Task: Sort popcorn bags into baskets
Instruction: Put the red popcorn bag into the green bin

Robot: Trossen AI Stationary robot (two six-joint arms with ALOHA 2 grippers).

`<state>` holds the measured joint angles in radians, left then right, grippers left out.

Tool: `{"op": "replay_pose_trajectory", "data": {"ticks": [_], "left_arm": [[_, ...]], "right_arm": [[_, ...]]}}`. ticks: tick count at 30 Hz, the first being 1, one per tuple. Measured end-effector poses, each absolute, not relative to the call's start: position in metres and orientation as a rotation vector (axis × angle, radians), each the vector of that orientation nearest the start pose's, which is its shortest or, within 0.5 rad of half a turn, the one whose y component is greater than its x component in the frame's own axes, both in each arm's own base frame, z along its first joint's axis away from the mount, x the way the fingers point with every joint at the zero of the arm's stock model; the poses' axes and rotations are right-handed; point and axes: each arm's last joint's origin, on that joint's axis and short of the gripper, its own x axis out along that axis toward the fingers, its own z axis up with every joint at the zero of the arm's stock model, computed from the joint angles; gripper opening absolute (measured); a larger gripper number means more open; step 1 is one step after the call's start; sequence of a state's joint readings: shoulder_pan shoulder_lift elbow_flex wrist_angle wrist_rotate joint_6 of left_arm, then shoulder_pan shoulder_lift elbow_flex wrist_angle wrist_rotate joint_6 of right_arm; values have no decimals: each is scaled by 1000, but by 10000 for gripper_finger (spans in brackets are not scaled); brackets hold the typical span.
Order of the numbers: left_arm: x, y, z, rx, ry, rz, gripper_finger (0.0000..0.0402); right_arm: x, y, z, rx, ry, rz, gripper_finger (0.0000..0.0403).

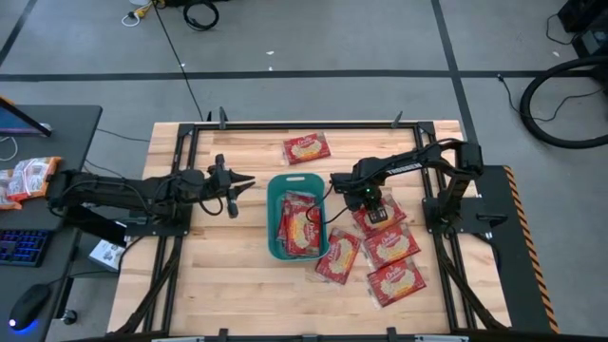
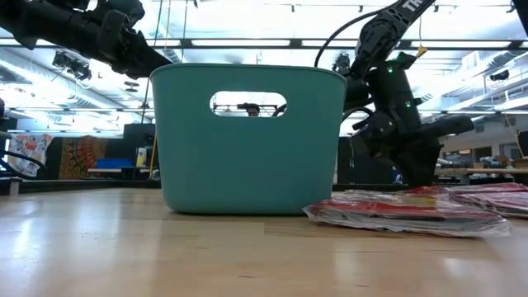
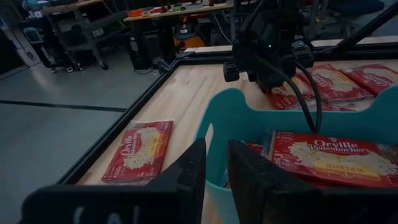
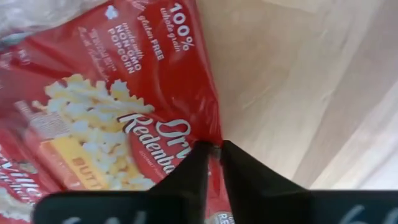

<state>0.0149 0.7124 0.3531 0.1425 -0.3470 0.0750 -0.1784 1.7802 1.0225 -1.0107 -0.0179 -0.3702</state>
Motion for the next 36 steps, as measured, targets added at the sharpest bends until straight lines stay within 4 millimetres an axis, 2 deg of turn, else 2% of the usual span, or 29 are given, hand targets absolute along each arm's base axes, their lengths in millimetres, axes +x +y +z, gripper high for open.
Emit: {"op": "replay_pose_trajectory", "data": {"ticks": [4,11,22,25,28,32,36], "left_arm": [[163,12,225,110,230,352,69],[163,12,225,133,235,350,69],[163,12,225,133,235,350,69],[163,12,225,133,234,350,69],[163,12,225,126,234,347,69],[163,12,223,127,257,329,69],[162,12,221,129,276,327,69]], "right_arm": [[271,-49,142,-102,1752,194,8],[269,-47,144,-125,1799,130,5],[281,-29,175,-285,1869,42,3],[286,-24,183,-262,1853,25,3],[286,-25,183,-139,1836,11,14],[288,-26,182,11,1809,-48,54],[289,-6,182,26,1804,-92,86]]}}
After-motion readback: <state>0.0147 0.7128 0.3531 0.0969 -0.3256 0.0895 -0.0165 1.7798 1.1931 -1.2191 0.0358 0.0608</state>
